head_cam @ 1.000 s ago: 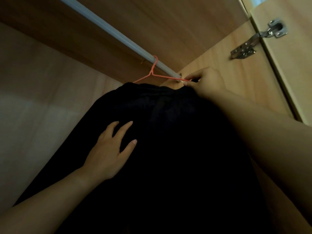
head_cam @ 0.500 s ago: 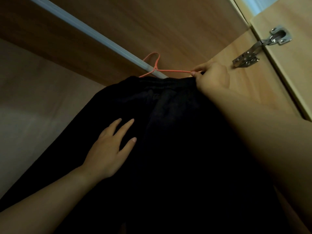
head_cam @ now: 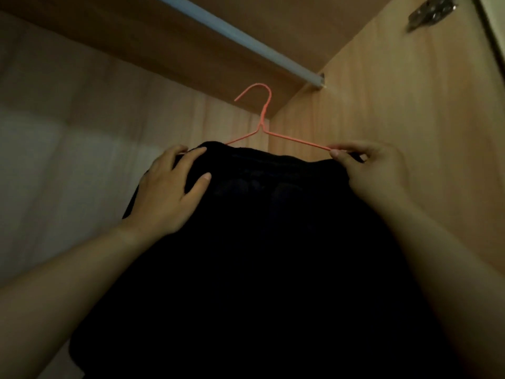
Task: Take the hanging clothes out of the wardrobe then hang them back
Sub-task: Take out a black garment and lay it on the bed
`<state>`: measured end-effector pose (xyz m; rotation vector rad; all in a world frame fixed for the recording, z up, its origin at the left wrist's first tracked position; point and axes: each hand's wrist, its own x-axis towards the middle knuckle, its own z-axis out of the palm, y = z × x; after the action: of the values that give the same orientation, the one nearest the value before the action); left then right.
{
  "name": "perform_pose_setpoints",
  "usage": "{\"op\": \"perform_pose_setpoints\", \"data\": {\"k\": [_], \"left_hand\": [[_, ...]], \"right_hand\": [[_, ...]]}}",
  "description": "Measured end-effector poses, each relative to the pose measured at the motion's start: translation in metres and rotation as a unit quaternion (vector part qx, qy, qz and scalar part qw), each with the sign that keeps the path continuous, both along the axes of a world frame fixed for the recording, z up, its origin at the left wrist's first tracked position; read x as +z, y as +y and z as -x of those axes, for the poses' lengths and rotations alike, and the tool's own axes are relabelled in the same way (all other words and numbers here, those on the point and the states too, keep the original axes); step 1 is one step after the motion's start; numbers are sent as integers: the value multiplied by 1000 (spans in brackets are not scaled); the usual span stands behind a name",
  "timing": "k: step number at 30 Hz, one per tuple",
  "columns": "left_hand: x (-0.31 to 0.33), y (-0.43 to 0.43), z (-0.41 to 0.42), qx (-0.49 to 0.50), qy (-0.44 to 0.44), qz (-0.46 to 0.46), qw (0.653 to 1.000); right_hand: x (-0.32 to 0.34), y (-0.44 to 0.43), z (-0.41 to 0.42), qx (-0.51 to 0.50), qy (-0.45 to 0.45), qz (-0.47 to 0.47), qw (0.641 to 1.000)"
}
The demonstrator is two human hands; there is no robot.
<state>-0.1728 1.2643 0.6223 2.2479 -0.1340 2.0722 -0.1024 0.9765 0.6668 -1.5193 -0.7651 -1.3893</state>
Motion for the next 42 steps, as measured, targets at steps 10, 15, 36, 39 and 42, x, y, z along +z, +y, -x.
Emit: {"op": "perform_pose_setpoints", "data": {"k": [10,15,36,39,42], "left_hand": [[-119,3,43,-79,180,-68,978],[-206,-6,66,-175,177,-14,968],[-261,-268,200,-535,99,-81,835],[-269,-323,237,-564,102,-101,813],[-280,-379,282,-603,113,-116,782]], "right_hand": [[-181,-13,38,-45,-10,90,995],[-278,-25,98,-47,20,148,988],[-374,-214,413,-429,123,43,894],[-394,-250,470,-490,139,33,860],[-413,-289,531,-548,147,17,823]]}}
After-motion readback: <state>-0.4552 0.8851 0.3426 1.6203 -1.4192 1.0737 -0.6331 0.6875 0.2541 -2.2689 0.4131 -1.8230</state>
